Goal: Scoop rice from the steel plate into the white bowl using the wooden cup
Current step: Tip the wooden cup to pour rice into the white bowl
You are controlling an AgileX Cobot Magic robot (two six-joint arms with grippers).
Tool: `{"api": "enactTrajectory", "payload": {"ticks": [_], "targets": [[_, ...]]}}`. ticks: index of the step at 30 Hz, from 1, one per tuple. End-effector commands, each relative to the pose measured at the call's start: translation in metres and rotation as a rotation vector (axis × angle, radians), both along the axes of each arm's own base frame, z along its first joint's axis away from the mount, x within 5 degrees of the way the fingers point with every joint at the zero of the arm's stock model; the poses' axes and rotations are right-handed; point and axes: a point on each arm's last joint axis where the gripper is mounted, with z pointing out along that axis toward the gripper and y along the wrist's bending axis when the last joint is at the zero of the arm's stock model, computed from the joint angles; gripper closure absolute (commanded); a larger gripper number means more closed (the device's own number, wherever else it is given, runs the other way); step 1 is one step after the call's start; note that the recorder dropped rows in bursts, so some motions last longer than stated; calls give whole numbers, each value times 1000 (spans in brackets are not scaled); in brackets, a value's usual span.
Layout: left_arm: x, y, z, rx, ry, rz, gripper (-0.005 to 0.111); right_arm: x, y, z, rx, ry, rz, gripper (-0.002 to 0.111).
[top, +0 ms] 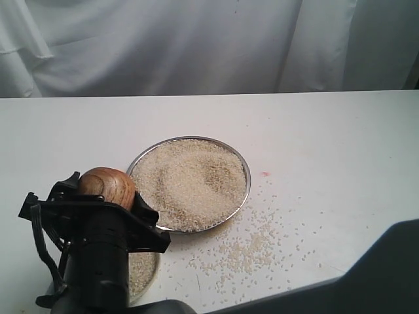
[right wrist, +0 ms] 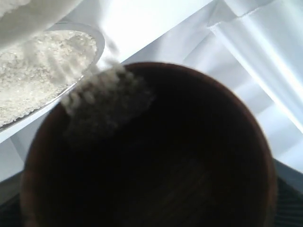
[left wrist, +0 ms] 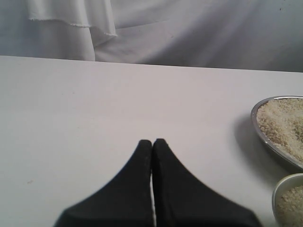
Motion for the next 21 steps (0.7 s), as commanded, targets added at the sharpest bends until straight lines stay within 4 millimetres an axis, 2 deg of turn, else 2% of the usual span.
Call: {"api": "enactTrajectory", "payload": {"ticks": [1, 12, 18, 21], "targets": [[0, 0, 0, -2, -14, 2, 107, -1, -1, 10, -3, -60, 0, 108], [0, 0, 0, -2, -14, 2, 107, 0, -2, 10, 24, -57, -17, 108], [0, 0, 0, -2, -14, 2, 107, 2, -3, 11, 156, -11, -57, 108], [0, 0, 0, -2, -14, 2, 107, 3, -4, 12, 163, -24, -72, 108]]}}
